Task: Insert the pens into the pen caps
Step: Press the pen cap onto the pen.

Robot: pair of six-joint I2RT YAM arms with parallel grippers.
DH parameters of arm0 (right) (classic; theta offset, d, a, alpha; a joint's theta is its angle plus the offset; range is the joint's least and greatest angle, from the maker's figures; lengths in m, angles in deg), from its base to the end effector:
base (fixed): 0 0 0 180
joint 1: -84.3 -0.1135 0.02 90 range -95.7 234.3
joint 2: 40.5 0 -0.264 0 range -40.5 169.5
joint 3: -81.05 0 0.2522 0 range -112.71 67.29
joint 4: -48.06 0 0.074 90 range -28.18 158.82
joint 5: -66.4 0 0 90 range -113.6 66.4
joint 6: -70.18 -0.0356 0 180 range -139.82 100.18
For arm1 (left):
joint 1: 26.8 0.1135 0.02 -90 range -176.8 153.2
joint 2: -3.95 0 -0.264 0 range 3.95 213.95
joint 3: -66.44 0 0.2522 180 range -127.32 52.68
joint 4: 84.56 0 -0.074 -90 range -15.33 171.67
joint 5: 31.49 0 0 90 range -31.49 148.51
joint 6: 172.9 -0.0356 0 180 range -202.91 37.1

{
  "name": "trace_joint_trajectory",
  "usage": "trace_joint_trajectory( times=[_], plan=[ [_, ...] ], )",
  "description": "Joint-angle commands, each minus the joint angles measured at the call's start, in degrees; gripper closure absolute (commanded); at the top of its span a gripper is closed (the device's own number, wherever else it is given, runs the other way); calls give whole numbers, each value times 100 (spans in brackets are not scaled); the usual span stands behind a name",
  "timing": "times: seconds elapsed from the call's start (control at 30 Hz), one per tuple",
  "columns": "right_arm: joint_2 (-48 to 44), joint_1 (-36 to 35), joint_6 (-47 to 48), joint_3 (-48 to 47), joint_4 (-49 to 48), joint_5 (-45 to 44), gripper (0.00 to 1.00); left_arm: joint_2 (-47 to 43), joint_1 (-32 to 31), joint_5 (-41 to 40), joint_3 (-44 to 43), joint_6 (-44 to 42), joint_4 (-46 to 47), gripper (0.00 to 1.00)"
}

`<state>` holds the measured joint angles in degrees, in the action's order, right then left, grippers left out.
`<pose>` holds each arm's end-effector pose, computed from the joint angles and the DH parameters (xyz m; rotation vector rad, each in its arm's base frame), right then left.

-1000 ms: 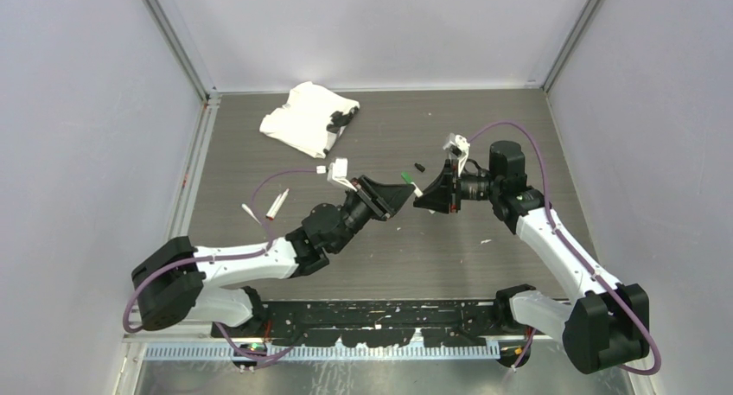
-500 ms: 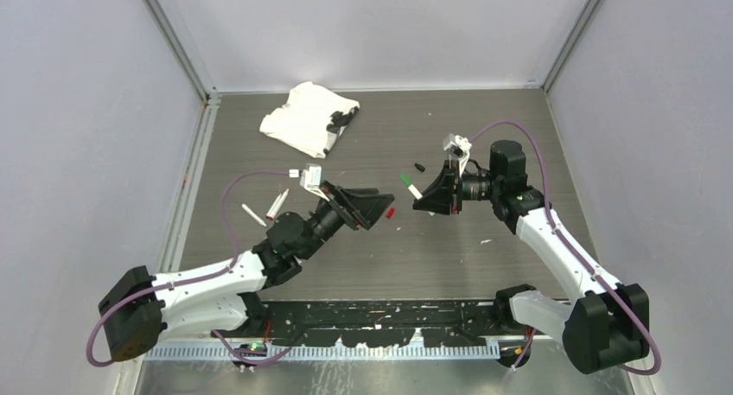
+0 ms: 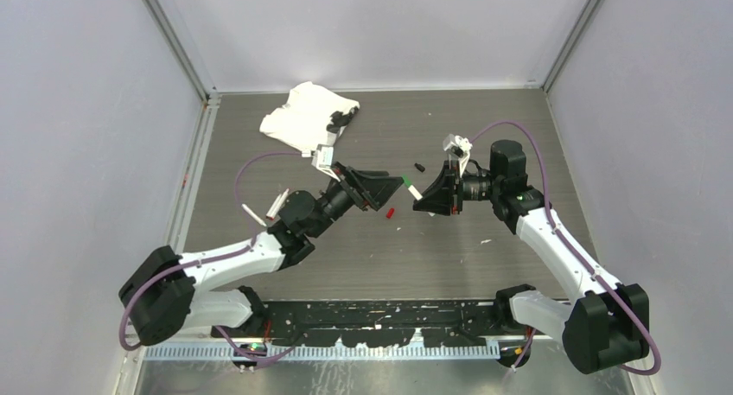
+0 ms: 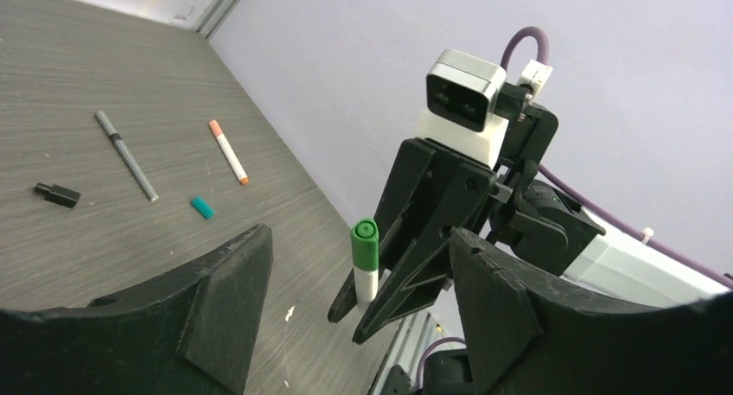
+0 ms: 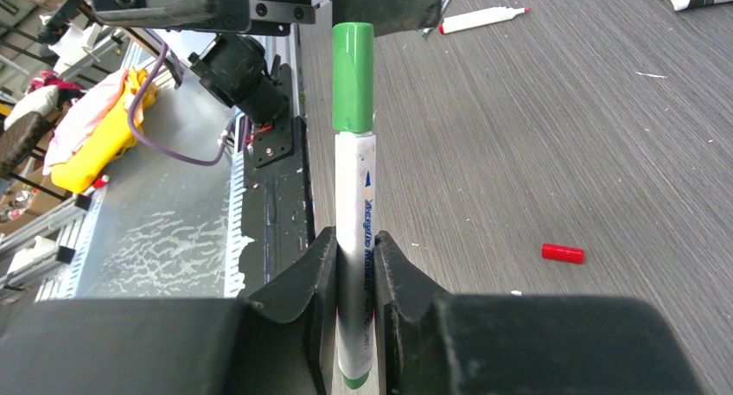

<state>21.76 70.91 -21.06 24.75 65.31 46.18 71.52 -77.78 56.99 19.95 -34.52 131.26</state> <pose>0.2134 0.0851 0.2870 -0.9813 1.6484 1.3519 0.1648 -0.2019 0.2947 0.0080 1.4648 -1.4359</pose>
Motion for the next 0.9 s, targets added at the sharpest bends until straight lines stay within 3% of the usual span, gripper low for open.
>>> trace_joint_trajectory(
  times=[0.0,0.4,0.87],
  plan=[
    [-30,16,-22,-127,-208,84,99,391,18,-82,-383,197,753,27],
    [-23,19,-26,-131,-202,72,99,1058,-17,41,-726,541,1065,54],
    [-19,15,-26,-131,-197,53,99,1162,-79,125,-814,589,1060,70]
  ],
)
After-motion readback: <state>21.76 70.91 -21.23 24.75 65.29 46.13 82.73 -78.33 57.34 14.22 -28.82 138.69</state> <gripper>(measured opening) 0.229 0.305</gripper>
